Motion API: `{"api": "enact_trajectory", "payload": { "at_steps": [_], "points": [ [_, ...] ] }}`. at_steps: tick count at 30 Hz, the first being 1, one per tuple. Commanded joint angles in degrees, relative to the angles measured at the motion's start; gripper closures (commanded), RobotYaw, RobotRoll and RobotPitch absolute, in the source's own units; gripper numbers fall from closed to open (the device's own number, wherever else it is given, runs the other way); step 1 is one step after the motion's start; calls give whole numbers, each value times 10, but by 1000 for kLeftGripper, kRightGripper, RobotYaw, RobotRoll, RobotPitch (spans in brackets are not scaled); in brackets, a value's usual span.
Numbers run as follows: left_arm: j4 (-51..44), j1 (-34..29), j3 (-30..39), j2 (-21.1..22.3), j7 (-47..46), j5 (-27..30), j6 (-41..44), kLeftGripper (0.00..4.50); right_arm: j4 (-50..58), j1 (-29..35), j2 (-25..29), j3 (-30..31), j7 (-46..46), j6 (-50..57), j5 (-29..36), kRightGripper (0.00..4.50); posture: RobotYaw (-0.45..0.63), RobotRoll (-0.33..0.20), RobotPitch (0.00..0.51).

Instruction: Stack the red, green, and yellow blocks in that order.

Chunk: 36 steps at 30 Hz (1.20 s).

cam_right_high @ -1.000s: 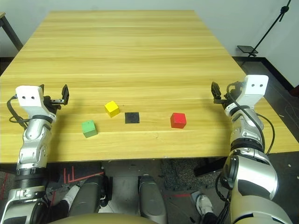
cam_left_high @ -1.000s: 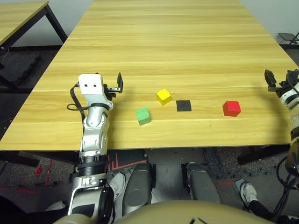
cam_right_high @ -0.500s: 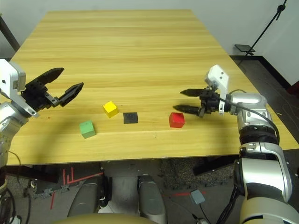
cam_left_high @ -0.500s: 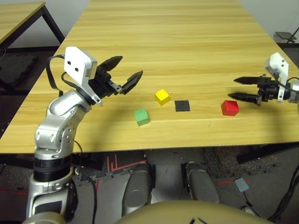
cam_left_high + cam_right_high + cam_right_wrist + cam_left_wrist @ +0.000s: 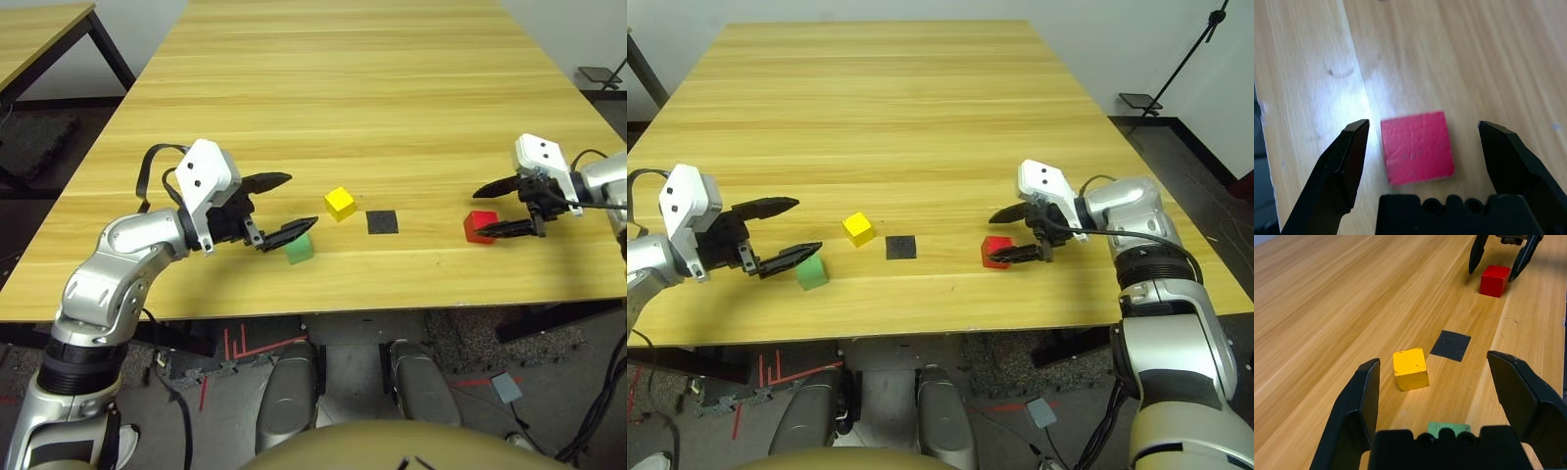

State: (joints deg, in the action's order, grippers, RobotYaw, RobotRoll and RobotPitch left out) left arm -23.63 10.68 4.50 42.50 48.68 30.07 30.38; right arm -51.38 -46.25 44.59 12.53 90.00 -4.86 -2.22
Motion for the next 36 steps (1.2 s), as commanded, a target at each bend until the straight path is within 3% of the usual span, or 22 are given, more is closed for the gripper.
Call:
{"api": "enact_trajectory", "payload": {
  "at_steps": [1, 4, 11, 12, 19, 24, 36],
  "points": [
    [-13, 2, -9, 0, -2, -1, 7, 50, -25, -12, -11, 10, -22, -18, -24, 0, 318, -150, 101],
    [-16, 3, -11, -2, -6, -1, 9, 50, -41, -21, -20, 13, -43, -34, -38, 0, 330, -153, 103],
    [-18, 8, -16, -4, -13, -4, 11, 0, -28, -43, -44, 9, -29, -21, -31, 2323, 369, -165, 103],
    [-18, 10, -17, -3, -13, -4, 12, 0, -17, -48, -51, 10, -18, -11, -27, 2460, 369, -165, 103],
    [-16, 31, -29, -8, -21, -8, 19, 0, 34, -75, -124, 27, 17, 41, -24, 2453, 414, -181, 97],
    [-29, 28, -33, -11, -37, -9, 33, 0, -14, -121, -205, 58, 8, 24, -48, 2453, 478, -202, 90],
    [-92, -24, -14, -6, -81, 3, 78, 0, -106, -168, -253, 74, -8, -25, -70, 2453, 559, -214, 109]
  ]
}}
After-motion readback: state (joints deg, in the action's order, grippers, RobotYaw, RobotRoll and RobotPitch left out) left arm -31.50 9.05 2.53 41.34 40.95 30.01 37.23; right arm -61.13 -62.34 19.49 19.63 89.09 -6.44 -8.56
